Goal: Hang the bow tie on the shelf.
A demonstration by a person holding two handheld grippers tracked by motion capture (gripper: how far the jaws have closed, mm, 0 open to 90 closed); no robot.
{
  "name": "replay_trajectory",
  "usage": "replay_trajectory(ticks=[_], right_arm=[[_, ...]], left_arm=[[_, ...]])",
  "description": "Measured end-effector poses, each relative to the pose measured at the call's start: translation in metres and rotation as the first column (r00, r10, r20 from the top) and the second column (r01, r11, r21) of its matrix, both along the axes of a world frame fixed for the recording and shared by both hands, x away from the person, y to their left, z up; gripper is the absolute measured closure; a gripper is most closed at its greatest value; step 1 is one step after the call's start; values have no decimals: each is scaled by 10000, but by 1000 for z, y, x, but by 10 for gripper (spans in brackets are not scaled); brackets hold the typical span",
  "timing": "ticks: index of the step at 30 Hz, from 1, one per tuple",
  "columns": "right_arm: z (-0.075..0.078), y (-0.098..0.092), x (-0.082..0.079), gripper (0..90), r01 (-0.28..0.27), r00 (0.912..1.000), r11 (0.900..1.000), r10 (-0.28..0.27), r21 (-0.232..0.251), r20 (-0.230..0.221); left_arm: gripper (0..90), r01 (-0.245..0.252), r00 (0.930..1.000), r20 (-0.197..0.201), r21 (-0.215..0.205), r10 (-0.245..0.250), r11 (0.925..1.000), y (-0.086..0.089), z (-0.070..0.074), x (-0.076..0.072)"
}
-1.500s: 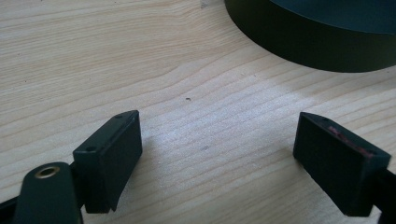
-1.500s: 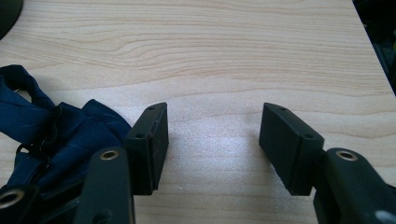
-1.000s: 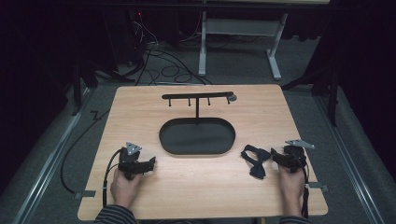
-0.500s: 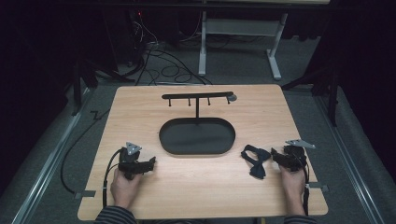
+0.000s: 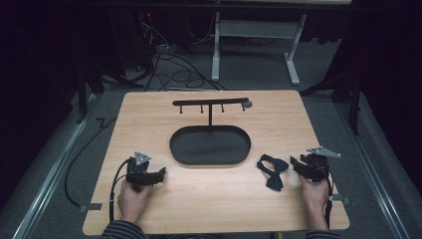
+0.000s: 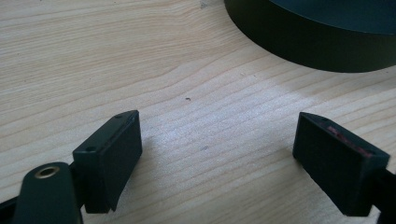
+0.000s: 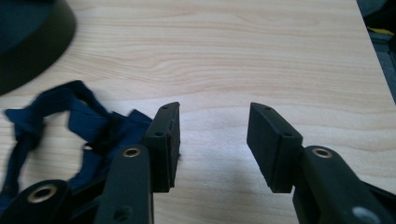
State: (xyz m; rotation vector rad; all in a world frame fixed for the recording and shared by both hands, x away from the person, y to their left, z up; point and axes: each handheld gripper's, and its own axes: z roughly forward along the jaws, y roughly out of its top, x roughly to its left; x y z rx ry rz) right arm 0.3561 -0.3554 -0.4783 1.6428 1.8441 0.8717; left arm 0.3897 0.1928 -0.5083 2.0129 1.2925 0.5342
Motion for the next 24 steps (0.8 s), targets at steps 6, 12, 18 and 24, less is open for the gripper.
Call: replay_trajectory(ticks=[6,12,18,24], right_arm=[[9,10,-2,590,-636,9977,9973,627,366,254],[10,20,0,588,-1085,9939,9924,1073,576,238],[9,30,5,588,-1459,9892,9864,1444,761,251],[7,37,9,588,-1721,9851,9816,1711,826,185]], left_arm=[[160,9,10000,2,2,-9,10000,0,0,0],[160,10,10000,1,2,-10,10000,0,0,0],[160,10,10000,0,3,-10,10000,0,0,0],[160,10,10000,1,3,-10,10000,0,0,0]])
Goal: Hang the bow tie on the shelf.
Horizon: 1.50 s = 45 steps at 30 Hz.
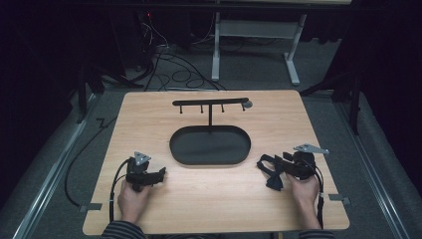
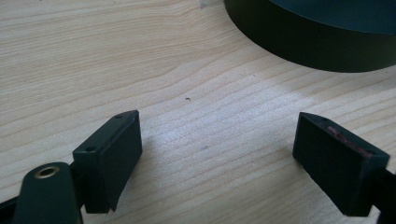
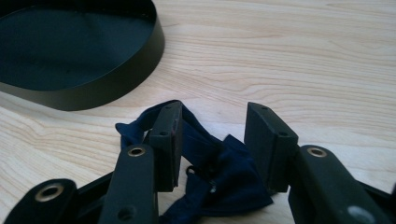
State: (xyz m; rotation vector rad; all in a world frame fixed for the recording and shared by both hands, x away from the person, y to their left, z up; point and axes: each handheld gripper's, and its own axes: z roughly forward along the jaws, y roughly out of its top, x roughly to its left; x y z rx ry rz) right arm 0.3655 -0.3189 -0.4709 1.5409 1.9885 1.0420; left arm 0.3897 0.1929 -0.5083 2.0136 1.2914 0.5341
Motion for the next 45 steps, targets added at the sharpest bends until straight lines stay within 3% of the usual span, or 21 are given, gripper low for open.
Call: replay_trajectory(ticks=[16,23,29,36,45], right_arm=[[-14,15,17,613,-476,9966,9989,473,-25,-682],[-23,16,23,726,-718,9908,9972,692,-184,-1163],[-25,15,21,860,-756,9925,9963,712,-408,-996],[-24,15,19,887,-864,9926,9951,820,-470,-897],[-11,10,10,890,-783,9964,9969,780,-81,-333]], left_arm=[[160,-1,10000,-1,0,1,10000,0,0,0],[160,1,10000,-1,3,-1,10000,0,0,0],[160,0,10000,-1,0,0,10000,0,0,0],[160,0,10000,1,1,0,10000,0,0,0],[160,1,10000,0,0,-1,10000,0,0,0]])
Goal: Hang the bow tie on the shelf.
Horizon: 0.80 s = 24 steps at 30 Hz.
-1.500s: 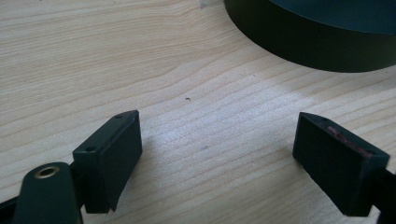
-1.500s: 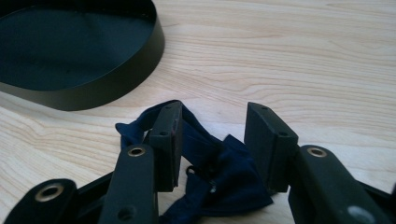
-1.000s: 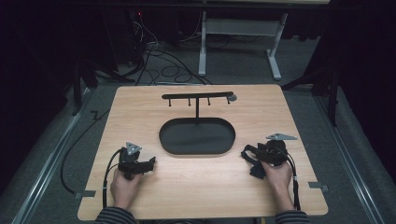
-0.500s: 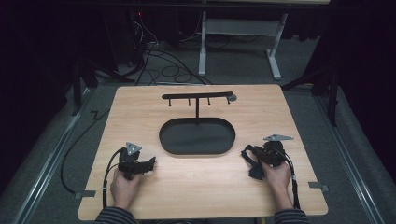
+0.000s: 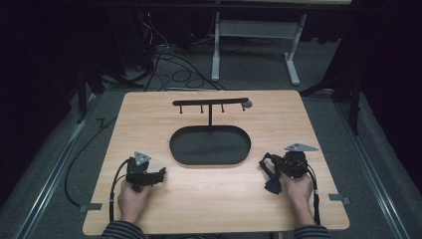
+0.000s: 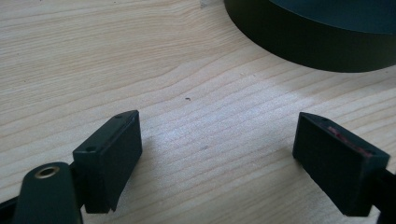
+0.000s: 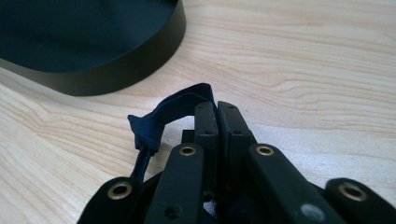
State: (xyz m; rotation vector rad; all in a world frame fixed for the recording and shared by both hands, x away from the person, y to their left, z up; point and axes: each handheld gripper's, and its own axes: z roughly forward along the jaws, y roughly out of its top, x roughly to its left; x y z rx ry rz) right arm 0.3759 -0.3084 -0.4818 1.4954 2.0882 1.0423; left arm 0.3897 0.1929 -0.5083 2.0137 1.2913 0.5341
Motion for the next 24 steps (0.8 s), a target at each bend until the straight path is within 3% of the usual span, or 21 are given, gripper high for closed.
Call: replay_trajectory(ticks=[9,24], right_arm=[[13,-3,-4,890,-171,9993,9996,163,244,323],[34,4,-6,892,-450,9954,9988,433,180,849]], left_arm=[[159,0,10000,-1,0,0,10000,0,0,0],[159,0,10000,-1,-3,0,10000,0,0,0]])
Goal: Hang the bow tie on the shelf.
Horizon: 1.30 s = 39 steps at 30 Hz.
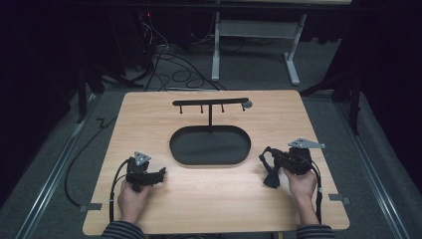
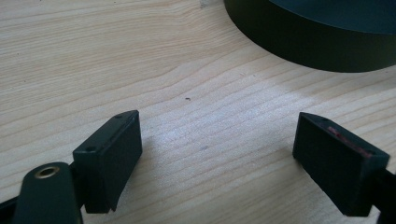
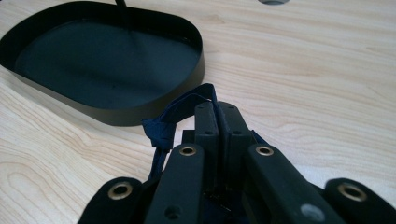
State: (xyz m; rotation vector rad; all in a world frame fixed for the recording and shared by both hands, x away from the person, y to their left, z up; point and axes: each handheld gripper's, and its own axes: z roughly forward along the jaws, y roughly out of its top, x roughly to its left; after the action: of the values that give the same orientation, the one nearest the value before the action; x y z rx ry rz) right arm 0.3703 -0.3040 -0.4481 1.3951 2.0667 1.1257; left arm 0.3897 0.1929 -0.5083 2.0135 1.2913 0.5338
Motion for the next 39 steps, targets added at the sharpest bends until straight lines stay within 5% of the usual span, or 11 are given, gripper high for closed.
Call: replay_trajectory(ticks=[39], right_arm=[[32,21,8,892,-478,9956,9983,450,320,827]], left_arm=[[159,1,10000,-1,0,-1,10000,0,0,0]])
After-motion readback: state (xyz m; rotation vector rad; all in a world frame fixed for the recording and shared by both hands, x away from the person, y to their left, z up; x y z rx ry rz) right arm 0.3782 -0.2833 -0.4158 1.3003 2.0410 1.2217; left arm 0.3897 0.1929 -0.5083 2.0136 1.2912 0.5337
